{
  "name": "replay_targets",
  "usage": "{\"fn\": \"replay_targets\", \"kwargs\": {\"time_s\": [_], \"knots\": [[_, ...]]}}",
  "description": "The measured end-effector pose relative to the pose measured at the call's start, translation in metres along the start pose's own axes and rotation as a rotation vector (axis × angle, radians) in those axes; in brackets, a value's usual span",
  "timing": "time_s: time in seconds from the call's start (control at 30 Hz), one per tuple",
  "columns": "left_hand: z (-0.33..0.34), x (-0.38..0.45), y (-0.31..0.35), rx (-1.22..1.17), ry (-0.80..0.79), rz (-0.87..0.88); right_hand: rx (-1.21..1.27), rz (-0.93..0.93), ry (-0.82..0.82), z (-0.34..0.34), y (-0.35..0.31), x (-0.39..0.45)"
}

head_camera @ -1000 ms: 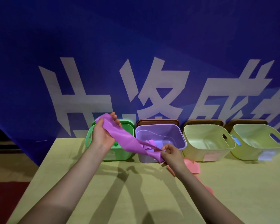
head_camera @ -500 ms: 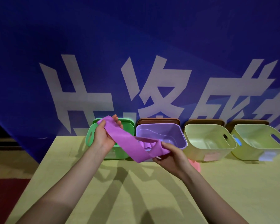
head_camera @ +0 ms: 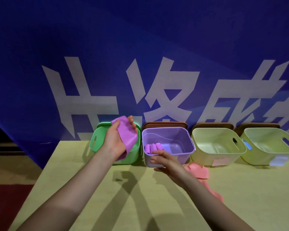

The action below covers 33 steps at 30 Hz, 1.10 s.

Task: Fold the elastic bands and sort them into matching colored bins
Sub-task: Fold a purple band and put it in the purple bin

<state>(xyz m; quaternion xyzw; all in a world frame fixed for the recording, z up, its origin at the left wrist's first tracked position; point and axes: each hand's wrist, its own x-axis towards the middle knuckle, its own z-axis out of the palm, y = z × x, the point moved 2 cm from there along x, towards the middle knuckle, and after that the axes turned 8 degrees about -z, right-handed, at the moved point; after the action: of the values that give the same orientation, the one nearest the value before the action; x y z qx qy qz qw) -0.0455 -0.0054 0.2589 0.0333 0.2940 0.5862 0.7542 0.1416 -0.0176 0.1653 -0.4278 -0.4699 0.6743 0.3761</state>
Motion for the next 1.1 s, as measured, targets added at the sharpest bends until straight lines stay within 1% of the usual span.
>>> {"fn": "replay_targets", "kwargs": {"time_s": [0.03, 0.1, 0.17, 0.23, 0.33, 0.43, 0.57, 0.63, 0.7, 0.8, 0.93, 1.1], "knots": [[0.003, -0.001, -0.001, 0.023, -0.019, -0.017, -0.075, -0.015, 0.004, 0.004, 0.003, 0.002], [0.008, -0.003, -0.001, 0.05, -0.05, -0.028, -0.164, -0.049, -0.057, 0.015, 0.007, 0.005], [0.012, -0.004, 0.003, 0.082, -0.066, -0.011, -0.188, -0.063, -0.15, 0.025, 0.011, 0.005], [0.016, -0.004, 0.006, 0.067, -0.098, 0.0, -0.189, -0.084, -0.201, 0.032, 0.015, 0.005], [0.017, 0.0, 0.009, 0.006, -0.13, 0.005, -0.235, -0.087, -0.171, 0.032, 0.021, 0.005], [0.012, 0.006, 0.014, -0.038, -0.118, 0.031, -0.262, -0.09, -0.119, 0.025, 0.028, 0.003], [-0.004, 0.017, 0.027, -0.124, -0.053, 0.089, -0.103, -0.082, -0.061, 0.011, 0.027, -0.001], [-0.012, 0.021, 0.036, -0.15, -0.017, 0.134, -0.081, -0.086, -0.077, 0.003, 0.024, -0.005], [-0.019, 0.024, 0.044, -0.165, 0.005, 0.172, -0.118, -0.089, -0.125, -0.005, 0.024, -0.011], [-0.022, 0.023, 0.044, -0.078, 0.003, 0.169, -0.137, -0.092, -0.115, -0.017, 0.024, -0.016], [-0.013, 0.016, 0.029, 0.088, -0.052, 0.17, -0.208, -0.089, -0.058, -0.031, 0.028, -0.016], [0.012, 0.004, 0.01, 0.203, -0.048, 0.231, -0.277, -0.091, -0.04, -0.046, 0.034, -0.02]]}}
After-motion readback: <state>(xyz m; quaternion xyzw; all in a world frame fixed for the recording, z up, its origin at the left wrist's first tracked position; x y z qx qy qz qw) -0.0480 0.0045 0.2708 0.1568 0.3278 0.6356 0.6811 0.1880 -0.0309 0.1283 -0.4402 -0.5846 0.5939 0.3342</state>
